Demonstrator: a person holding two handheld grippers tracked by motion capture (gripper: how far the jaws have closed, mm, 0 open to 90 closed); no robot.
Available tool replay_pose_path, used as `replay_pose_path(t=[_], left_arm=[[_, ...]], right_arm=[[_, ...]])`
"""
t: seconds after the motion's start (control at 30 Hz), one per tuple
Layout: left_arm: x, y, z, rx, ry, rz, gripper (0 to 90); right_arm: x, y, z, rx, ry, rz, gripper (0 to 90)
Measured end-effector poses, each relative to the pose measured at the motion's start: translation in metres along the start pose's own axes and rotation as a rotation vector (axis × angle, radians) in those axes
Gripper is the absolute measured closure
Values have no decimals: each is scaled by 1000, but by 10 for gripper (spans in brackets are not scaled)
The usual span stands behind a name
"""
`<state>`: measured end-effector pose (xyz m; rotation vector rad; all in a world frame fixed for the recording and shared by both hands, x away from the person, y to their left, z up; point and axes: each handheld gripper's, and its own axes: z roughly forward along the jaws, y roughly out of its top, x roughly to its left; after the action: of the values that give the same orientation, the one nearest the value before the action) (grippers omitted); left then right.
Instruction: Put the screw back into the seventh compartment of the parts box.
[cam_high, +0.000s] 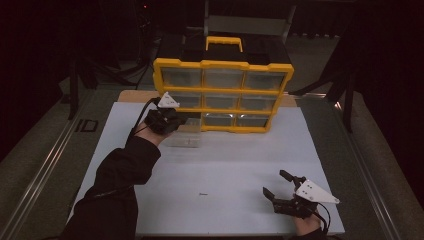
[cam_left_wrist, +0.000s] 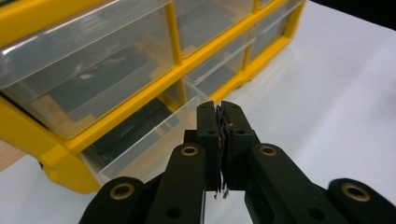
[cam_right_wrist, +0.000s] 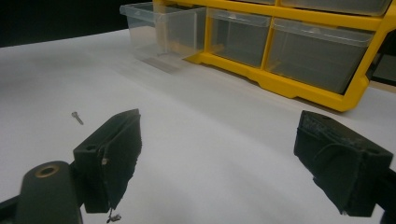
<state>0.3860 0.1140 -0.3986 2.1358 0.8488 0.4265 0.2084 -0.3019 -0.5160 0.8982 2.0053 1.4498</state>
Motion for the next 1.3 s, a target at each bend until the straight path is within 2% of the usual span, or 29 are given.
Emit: replay_pose_path(t=[0.43,0.7,0.8,1.0,1.13,1.3], left_arm=[[9,-10,23,56,38,-68,872],[14,-17,34,90,42,-108,871],[15,-18,36,96,44,-112,871],[18,-21,44,142,49,-151,870],[19,-23,49,177,45,-161,869],[20,-25,53,193,50,-185,840]], right_arm=[[0,0,0,2,1,4,149],[0,0,0,3,1,4,150],[0,0,0,3,1,5,150],[0,0,1,6,6,0,149],[0,-1,0,5,4,5,149],[0,-1,0,6,4,5,150]])
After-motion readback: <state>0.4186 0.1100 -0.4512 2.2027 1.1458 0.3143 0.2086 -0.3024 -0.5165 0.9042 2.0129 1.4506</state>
